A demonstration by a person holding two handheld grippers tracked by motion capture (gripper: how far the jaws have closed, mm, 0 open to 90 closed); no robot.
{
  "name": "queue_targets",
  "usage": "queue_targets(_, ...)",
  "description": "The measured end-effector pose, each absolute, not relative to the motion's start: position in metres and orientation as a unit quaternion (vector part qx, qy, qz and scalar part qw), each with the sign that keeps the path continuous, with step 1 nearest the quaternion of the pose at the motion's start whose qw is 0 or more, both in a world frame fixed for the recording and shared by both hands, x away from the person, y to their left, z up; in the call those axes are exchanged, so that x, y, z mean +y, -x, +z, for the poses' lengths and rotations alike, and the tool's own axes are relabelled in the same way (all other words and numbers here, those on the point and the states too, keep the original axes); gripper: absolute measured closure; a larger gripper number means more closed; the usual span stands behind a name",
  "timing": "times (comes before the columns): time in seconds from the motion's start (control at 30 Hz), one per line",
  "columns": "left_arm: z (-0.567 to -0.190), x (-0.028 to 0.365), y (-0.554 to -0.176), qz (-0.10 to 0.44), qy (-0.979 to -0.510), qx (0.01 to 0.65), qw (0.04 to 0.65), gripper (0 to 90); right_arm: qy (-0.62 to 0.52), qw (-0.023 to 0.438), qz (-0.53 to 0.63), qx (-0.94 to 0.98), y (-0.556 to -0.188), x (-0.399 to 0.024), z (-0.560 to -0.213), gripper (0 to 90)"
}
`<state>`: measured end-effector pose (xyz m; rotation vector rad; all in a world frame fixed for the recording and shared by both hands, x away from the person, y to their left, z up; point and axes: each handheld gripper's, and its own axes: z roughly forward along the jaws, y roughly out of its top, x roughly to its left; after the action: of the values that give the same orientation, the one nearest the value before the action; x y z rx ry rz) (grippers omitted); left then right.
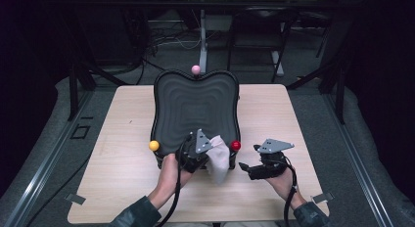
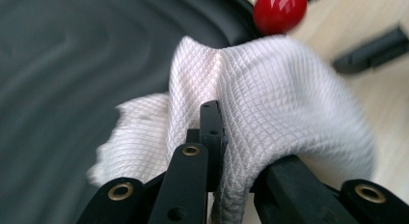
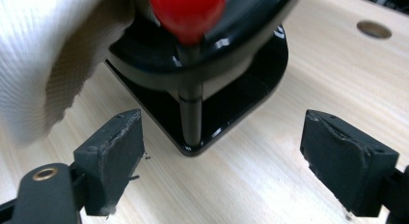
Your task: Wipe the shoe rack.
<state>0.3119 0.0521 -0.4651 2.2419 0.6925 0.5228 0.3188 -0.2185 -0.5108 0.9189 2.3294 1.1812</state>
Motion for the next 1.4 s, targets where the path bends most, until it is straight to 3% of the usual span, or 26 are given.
queue_targets(0.3, -0.484, 0.082, -0.288, 0.173, -0.867, 0.301, 0.358, 85.9, -0.307, 0.201, 0.45, 0.814, -0.319, -0.202, -0.483, 27.6)
queue_targets(0.53, -0.508, 0.088, -0.286, 0.146, -0.874, 0.317, 0.338, 85.9, -0.304, 0.201, 0.441, 0.82, -0.334, -0.183, -0.483, 39.0)
queue_targets(0.67, -0.513, 0.089, -0.286, 0.147, -0.875, 0.321, 0.33, 85.9, -0.292, 0.176, 0.455, 0.823, -0.342, -0.18, -0.483, 55.0)
queue_targets(0.73, -0.515, 0.09, -0.288, 0.147, -0.874, 0.326, 0.328, 85.9, -0.297, 0.186, 0.454, 0.819, -0.341, -0.178, -0.484, 59.3)
queue_targets(0.9, -0.521, 0.092, -0.292, 0.151, -0.87, 0.338, 0.325, 85.9, -0.31, 0.174, 0.453, 0.817, -0.343, -0.174, -0.483, 60.0)
queue_targets(1.1, -0.527, 0.087, -0.302, 0.157, -0.86, 0.351, 0.335, 85.7, -0.335, 0.197, 0.438, 0.811, -0.345, -0.155, -0.482, 60.3)
queue_targets(1.4, -0.54, 0.068, -0.32, 0.173, -0.832, 0.382, 0.363, 85.6, -0.341, 0.196, 0.452, 0.801, -0.363, -0.145, -0.485, 60.3)
